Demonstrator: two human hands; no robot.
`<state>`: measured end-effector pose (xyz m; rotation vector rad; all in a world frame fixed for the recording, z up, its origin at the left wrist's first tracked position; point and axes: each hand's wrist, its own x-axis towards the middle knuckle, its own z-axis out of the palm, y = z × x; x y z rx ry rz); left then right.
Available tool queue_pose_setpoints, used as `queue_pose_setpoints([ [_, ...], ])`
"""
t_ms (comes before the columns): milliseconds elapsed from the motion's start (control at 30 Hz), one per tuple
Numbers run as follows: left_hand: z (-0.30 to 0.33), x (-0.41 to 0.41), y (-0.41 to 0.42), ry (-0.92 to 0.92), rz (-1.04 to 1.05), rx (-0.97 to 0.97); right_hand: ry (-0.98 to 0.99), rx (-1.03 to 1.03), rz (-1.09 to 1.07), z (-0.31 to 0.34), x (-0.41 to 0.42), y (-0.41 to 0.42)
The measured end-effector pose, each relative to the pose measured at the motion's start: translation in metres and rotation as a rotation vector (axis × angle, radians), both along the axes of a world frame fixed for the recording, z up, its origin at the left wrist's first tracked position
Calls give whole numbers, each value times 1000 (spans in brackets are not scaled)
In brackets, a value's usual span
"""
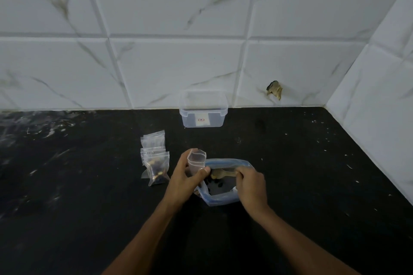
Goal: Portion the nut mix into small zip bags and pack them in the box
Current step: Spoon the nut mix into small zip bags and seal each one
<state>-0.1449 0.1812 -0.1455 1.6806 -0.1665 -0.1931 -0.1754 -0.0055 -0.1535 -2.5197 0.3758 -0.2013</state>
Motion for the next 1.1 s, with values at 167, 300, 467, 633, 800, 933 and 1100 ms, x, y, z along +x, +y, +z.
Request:
queue_pose_setpoints([
  [167,-4,6,1,12,-14,6,57,113,-29,-1,12,16],
  [300,-6,7,2,36,-36,0,152,211,-93,-5,20,18],
  [467,-6,9,1,28,-31,-11,257,330,-120,1,27,8],
  [633,-3,9,-2,36,-37,-24,278,229,-65,3,28,10],
  [800,-3,11,0,38,-48,-20,384,609,-230,4,31,19],
  [933,-4,12,3,64,-35,-36,381,759,-347,6,28,20],
  [1100,-1,12,3,88,-37,-51,346,761,-372,10,24,15],
])
